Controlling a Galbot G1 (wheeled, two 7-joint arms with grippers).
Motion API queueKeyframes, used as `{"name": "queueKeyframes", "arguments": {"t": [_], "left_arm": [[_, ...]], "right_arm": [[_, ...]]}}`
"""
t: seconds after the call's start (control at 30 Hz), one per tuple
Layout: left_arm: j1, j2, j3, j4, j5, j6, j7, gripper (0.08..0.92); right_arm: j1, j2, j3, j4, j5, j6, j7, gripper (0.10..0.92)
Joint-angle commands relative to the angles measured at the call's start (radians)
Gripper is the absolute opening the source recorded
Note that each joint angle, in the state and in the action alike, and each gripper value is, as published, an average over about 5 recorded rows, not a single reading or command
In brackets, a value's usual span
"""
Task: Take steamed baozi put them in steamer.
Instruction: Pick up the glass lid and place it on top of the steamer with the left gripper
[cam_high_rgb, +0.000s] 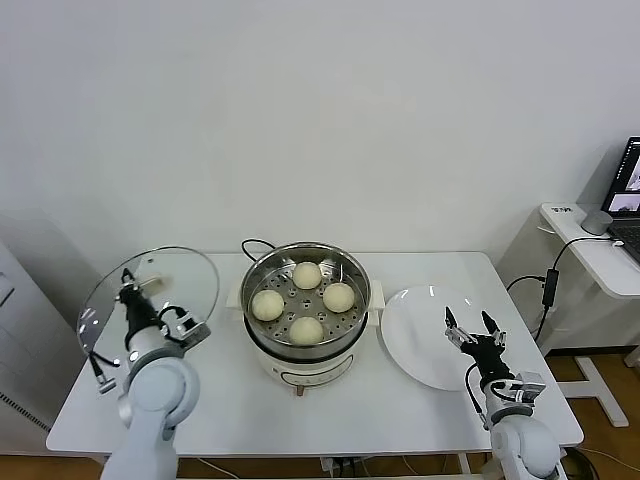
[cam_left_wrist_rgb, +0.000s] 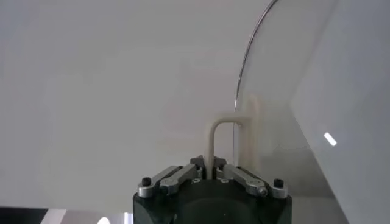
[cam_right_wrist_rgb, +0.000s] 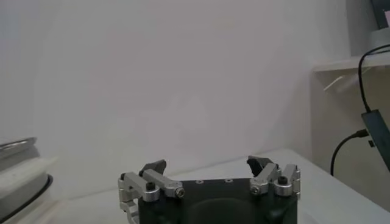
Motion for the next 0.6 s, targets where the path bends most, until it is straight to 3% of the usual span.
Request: {"name": "queueKeyframes", "arguments": {"t": [0.03,0.37,0.6], "left_arm": [[-0.112,-0.117,0.230,-0.027,0.107,0.049,0.090,0.133],[-0.205,-0.217,0.406,0.092,0.108,0.049,0.102,0.133],[-0.242,-0.238,0.493,0.163,0.007,0.049,0.082,0.133]], "right_arm": [[-0.021,0.005,0.003,0.026,-0.008,-0.008,0.000,0.823],[-0.029,0.027,0.006,0.045,-0.039,-0.023,0.000,0.823],[-0.031,0.037,0.007,0.045,-0.054,-0.025,0.000,0.823]]}}
